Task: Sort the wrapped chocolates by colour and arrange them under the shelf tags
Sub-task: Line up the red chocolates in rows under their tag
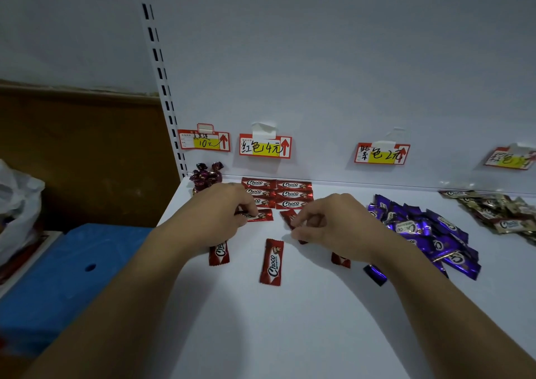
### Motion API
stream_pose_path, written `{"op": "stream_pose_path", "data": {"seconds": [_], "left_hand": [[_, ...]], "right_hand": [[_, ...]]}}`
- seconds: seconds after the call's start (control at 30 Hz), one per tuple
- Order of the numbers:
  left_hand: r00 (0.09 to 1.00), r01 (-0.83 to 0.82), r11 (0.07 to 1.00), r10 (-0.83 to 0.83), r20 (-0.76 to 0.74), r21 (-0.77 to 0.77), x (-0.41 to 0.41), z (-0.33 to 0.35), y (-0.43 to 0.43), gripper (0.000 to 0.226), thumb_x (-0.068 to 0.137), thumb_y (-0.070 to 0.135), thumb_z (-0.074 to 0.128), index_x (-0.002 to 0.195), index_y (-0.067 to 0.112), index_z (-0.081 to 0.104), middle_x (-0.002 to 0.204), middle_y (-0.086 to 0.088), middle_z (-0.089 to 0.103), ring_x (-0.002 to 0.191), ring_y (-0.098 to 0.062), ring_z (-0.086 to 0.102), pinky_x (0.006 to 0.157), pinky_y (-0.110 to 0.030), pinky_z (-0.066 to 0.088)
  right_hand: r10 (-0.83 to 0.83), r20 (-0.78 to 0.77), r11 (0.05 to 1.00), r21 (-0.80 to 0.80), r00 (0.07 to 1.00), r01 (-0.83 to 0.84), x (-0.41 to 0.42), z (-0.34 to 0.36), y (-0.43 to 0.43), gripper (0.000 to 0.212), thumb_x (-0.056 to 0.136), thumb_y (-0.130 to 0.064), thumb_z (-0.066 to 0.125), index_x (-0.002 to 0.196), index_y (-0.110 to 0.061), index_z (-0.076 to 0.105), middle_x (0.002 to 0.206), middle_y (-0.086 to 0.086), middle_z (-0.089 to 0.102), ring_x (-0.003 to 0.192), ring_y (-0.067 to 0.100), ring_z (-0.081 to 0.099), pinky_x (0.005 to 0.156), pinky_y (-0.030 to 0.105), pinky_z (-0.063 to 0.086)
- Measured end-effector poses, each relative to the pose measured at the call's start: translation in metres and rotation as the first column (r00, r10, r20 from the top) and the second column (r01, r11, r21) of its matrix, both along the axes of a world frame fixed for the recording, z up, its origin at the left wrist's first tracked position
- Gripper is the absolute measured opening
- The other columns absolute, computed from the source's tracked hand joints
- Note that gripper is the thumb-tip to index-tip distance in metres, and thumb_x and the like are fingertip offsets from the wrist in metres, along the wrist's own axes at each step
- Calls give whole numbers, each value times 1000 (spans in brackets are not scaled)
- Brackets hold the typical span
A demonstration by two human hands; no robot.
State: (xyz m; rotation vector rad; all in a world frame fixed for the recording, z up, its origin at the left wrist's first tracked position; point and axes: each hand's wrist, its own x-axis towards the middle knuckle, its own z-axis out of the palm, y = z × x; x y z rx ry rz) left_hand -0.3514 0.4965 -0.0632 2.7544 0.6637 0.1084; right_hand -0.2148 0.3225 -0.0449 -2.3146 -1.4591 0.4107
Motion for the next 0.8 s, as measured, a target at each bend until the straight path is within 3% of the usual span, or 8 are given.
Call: {"op": "stream_pose_path", "data": {"seconds": [0.1, 0.17, 0.3, 0.4, 0.53, 0.7, 0.8], "left_hand": [[1000, 18, 1000, -18, 11, 20, 2, -2, -2, 25, 92, 18, 62, 110, 35, 67, 123, 14, 55, 103, -5, 50, 91, -23, 44], [999, 28, 999, -28, 16, 38, 4, -2, -4, 28, 93, 15, 61, 112, 35, 67, 124, 14, 55, 110, -8, 50, 92, -24, 43], [999, 40, 997, -41, 8, 73, 8, -2, -7, 34, 92, 11, 60, 112, 37, 67, 124, 15, 57, 111, -9, 51, 93, -25, 46], [999, 35, 996, -35, 0, 78, 7, -1, -7, 33, 92, 12, 60, 112, 36, 68, 124, 14, 58, 111, -11, 52, 95, -28, 47], [999, 43, 995, -45, 13, 89, 6, 0, -7, 29, 92, 15, 60, 112, 35, 68, 122, 13, 59, 110, -10, 53, 96, -30, 47], [997, 58, 995, -61, 37, 83, 5, -2, -8, 24, 92, 22, 60, 112, 34, 69, 118, 14, 61, 105, -7, 53, 93, -28, 48], [997, 66, 994, -69, 31, 91, 6, -2, -8, 25, 94, 25, 58, 116, 34, 67, 120, 14, 59, 107, -6, 51, 93, -27, 46]], "right_hand": [[83, 97, 997, -4, 992, -83, 6, 4, -6, 29, 91, -16, 62, 112, -35, 68, 123, -18, 59, 113, 4, 52, 92, 25, 45], [111, 141, 993, -63, 984, -103, 7, 3, -4, 33, 93, -14, 59, 117, -35, 67, 137, -17, 52, 126, 8, 44, 99, 26, 39], [43, 179, 999, -38, 983, -37, 4, -3, 5, 26, 87, -30, 68, 112, -33, 69, 111, -11, 66, 100, 8, 57, 86, 27, 48], [37, 202, 999, -38, 979, -30, 0, -5, 10, 30, 84, -41, 70, 110, -28, 68, 98, -11, 64, 91, 8, 56, 79, 26, 47], [101, 218, 995, 1, 971, -104, 5, -1, 2, 17, 92, -27, 61, 105, -28, 72, 112, -12, 64, 105, 9, 56, 91, 29, 47], [165, 196, 982, -128, 967, -141, 11, -2, -2, 28, 95, -18, 55, 114, -32, 71, 118, -12, 62, 105, 10, 55, 89, 24, 46], [169, 230, 983, -114, 958, -146, 8, -7, 3, 34, 97, -18, 51, 125, -34, 63, 118, -5, 58, 106, 13, 50, 88, 25, 43]]}}
